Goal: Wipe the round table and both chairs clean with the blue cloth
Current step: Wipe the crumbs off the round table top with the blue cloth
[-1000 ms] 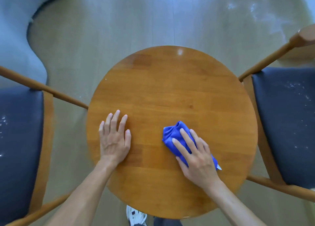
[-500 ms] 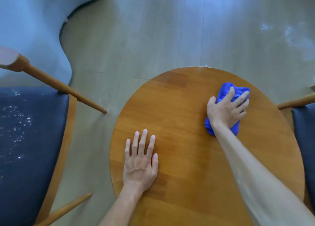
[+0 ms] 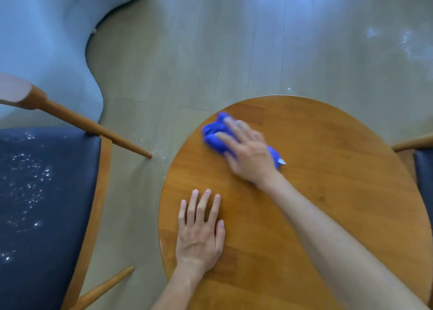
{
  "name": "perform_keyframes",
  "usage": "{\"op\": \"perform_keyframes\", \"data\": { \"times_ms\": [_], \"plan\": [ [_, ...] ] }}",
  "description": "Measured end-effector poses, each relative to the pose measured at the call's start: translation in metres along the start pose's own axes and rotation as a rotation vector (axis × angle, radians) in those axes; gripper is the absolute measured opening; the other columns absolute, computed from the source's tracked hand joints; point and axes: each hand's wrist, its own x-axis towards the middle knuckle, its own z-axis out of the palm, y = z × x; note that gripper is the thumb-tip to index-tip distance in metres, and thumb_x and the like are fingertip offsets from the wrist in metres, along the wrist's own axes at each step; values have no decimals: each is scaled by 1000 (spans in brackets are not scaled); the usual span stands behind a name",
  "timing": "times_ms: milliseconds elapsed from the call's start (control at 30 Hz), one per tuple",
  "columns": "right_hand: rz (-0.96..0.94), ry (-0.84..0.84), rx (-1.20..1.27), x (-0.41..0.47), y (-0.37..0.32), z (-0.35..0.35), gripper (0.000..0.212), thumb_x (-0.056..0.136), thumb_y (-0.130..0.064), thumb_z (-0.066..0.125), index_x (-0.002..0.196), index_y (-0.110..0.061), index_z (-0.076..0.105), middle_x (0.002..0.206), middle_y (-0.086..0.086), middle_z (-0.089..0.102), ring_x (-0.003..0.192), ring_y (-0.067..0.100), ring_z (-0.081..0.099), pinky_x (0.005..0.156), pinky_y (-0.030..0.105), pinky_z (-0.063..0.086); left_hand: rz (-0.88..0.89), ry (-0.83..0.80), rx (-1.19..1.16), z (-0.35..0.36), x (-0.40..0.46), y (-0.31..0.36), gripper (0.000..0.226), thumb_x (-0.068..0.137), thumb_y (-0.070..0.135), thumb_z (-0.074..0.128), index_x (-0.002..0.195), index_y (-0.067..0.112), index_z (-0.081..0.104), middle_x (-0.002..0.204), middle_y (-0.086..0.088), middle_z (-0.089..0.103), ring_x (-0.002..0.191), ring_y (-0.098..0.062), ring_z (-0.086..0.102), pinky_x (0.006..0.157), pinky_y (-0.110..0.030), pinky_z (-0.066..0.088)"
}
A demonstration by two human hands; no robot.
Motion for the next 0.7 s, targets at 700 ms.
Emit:
{"op": "perform_keyframes", "data": {
  "times_ms": [700],
  "plan": [
    [750,79,60,-194,44,-39,44,93,-20,51,136,-15,53,152,8,33,143,27,27,115,47,25,-35,59,-261,-12,21,120,68,76,43,66,136,13,53,150,-25,32,140,-51,16,109,-62,29]
  ]
}}
